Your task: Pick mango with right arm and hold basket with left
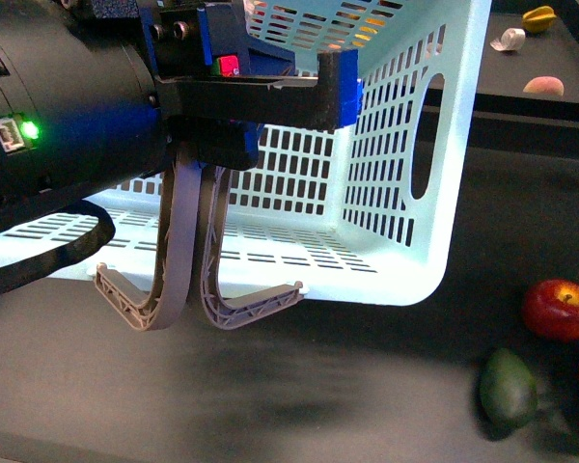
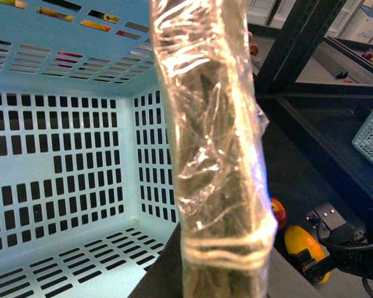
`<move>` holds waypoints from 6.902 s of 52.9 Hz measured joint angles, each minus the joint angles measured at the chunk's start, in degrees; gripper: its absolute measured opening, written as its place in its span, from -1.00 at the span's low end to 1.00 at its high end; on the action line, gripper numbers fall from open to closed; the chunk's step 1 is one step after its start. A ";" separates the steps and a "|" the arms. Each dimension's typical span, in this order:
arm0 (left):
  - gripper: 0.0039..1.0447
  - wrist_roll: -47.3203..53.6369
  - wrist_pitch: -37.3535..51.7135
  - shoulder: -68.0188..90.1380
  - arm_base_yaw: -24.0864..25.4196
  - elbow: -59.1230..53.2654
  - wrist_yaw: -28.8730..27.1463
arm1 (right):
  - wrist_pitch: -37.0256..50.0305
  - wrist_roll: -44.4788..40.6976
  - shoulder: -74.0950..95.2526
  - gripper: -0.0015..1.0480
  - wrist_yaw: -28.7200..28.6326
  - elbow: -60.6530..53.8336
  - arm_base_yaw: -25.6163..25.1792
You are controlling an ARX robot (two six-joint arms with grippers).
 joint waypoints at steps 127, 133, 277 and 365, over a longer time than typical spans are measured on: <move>-0.86 0.00 0.00 0.00 0.00 0.00 -0.02 | -14.49 34.23 -49.33 0.43 -1.38 0.07 47.78; -0.86 0.00 0.00 0.00 0.00 0.00 -0.02 | -12.00 33.81 -49.29 0.70 0.79 0.02 47.78; -0.86 0.07 0.00 0.52 -0.07 0.00 0.00 | -51.10 19.04 -150.73 -0.96 1.68 -44.85 22.47; -0.86 -48.22 -21.88 20.48 17.33 28.17 -22.27 | -51.89 18.99 -153.17 0.85 1.68 -44.85 22.47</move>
